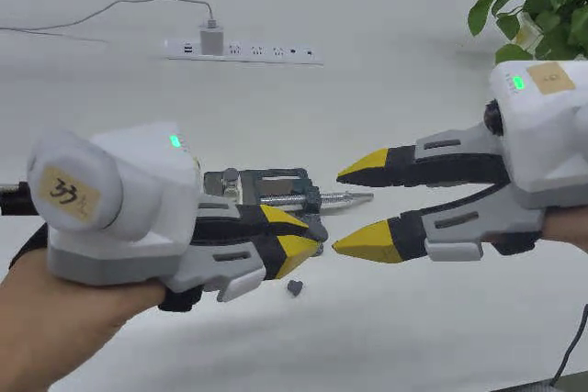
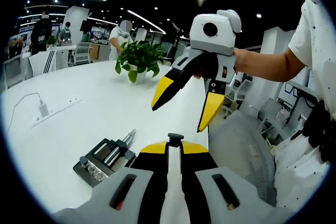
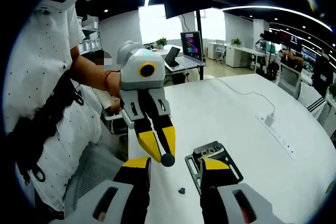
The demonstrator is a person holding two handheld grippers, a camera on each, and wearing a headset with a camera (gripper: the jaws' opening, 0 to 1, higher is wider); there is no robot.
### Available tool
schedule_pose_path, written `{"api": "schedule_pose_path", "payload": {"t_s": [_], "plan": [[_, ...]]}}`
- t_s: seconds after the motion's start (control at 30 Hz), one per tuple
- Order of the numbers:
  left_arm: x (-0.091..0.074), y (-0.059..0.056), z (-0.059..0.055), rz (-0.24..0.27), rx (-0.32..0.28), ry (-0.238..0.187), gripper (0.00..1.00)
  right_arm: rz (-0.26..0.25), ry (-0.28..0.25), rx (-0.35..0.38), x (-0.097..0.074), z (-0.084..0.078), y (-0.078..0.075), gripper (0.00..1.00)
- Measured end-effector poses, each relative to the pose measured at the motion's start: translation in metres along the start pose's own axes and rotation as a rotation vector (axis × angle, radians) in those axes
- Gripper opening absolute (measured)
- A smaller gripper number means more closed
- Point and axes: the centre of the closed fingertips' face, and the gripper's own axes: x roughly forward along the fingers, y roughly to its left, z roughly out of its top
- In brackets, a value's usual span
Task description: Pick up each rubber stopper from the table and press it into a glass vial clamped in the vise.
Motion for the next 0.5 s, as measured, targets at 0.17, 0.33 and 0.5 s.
{"api": "schedule_pose_path", "payload": {"t_s": [0.17, 0.33, 0.5], "plan": [[-0.004, -0.007, 0.006, -0.001, 0.010, -0.023, 0.04, 0.045, 0.028, -0.023, 0.000, 0.004, 0.009, 0.24], [-0.008, -0.012, 0.011, 0.001, 0.018, -0.041, 0.04, 0.075, 0.044, -0.042, -0.002, 0.002, 0.016, 0.17], [-0.010, -0.016, 0.013, 0.000, 0.027, -0.045, 0.04, 0.088, 0.044, -0.057, -0.002, 0.006, 0.019, 0.13]]}}
